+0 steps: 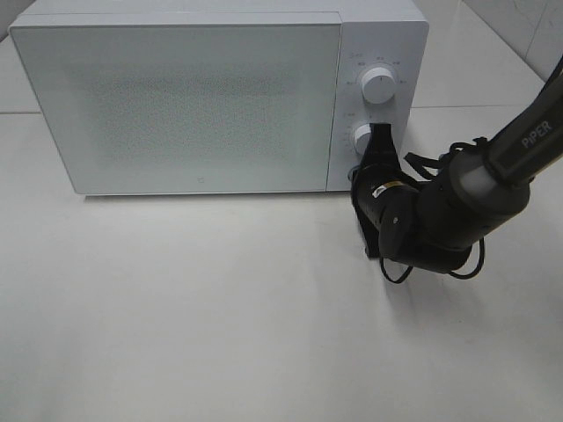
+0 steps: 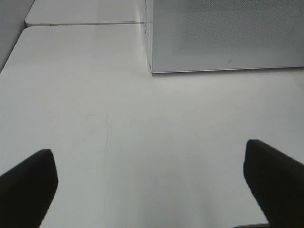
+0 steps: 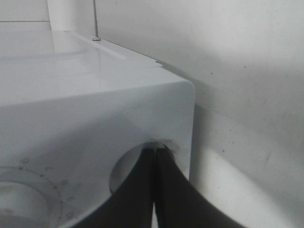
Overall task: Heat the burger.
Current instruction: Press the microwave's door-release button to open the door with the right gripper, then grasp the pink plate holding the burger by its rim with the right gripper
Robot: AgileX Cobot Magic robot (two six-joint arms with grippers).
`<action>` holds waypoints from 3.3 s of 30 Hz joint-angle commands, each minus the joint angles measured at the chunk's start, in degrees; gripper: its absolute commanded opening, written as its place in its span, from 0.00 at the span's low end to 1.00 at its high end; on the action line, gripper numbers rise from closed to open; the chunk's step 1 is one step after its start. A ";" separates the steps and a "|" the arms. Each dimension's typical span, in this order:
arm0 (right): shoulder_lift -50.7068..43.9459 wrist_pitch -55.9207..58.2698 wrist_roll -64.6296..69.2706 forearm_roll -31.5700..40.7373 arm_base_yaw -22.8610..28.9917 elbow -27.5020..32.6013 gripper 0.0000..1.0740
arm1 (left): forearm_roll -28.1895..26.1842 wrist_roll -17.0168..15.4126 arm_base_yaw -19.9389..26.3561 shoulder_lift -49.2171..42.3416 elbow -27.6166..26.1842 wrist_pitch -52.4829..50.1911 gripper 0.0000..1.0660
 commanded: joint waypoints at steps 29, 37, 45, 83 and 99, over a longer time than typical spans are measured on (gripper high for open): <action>0.40 -7.05 -2.29 -3.38 -1.95 -8.08 0.00 | -0.06 -0.06 0.06 -1.15 0.17 -0.11 0.94; -0.29 -5.04 -2.18 -3.15 -1.89 -6.02 0.00 | -0.06 -0.06 0.06 -1.15 0.17 -0.11 0.94; -2.18 -2.98 -2.12 -3.38 -1.78 -3.61 0.00 | -0.06 -0.06 0.06 -1.15 0.17 -0.11 0.94; -26.41 32.20 -34.32 -6.42 -1.09 13.98 0.00 | -0.06 -0.06 0.06 -1.15 0.17 -0.11 0.94; -32.95 53.29 -63.08 -6.42 -1.32 13.24 0.01 | -0.06 -0.06 0.06 -1.15 0.17 -0.11 0.94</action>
